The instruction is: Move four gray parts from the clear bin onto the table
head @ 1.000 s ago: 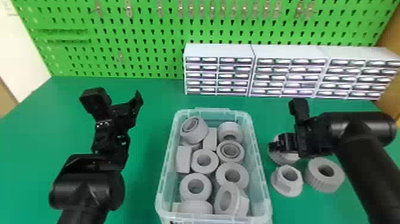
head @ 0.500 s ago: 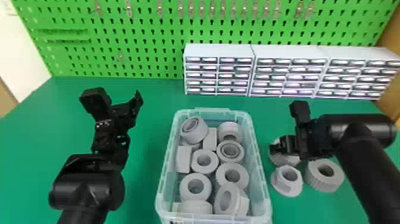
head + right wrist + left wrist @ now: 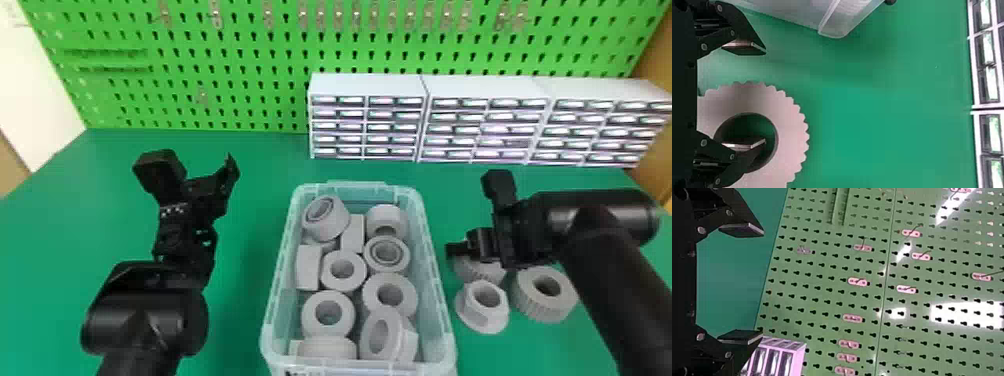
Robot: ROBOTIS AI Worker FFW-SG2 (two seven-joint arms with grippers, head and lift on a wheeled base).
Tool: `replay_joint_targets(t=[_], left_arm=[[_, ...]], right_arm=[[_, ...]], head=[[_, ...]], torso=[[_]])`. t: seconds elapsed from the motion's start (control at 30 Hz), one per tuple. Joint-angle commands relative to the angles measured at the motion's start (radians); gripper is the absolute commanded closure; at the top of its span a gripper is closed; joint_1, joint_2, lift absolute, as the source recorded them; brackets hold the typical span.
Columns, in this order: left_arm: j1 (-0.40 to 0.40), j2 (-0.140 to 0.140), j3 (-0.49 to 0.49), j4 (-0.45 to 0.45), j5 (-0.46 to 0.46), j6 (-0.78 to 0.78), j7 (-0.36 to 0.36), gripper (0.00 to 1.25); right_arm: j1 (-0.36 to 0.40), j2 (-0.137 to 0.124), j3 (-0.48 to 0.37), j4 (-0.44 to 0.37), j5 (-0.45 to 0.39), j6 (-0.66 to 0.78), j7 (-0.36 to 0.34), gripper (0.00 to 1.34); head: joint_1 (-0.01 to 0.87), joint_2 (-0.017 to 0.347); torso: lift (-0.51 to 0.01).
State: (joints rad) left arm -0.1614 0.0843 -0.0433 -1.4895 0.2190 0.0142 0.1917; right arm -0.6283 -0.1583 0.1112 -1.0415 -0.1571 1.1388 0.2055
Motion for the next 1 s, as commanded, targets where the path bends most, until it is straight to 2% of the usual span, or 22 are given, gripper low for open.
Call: replay_joint_targets(t=[0.0, 0.33, 0.67, 0.97], left_arm=[[0.0, 0.0, 0.0, 0.0, -0.001, 0.0, 0.0, 0.35], [0.0, 0.0, -0.001, -0.002, -0.006, -0.002, 0.0, 0.35], [0.002, 0.0, -0.001, -0.002, -0.007, -0.003, 0.0, 0.35], [0.002, 0.0, -0.001, -0.002, -0.007, -0.006, 0.0, 0.35]], right_arm=[[-0.007, 0.0, 0.005, -0.012, -0.012, 0.001, 0.0, 0.46], [-0.007, 0.0, 0.016, -0.152, 0.018, 0.088, 0.0, 0.46], [-0.004, -0.001, 0.038, -0.302, 0.045, 0.116, 0.0, 0.47], [-0.013, -0.007, 0.047, -0.379, -0.022, 0.142, 0.0, 0.47]], head=[[0.693, 0.072], [0.693, 0.072], [0.693, 0.072], [0.693, 0.072]], torso=[[-0.052], [-0.052], [-0.052], [-0.052]])
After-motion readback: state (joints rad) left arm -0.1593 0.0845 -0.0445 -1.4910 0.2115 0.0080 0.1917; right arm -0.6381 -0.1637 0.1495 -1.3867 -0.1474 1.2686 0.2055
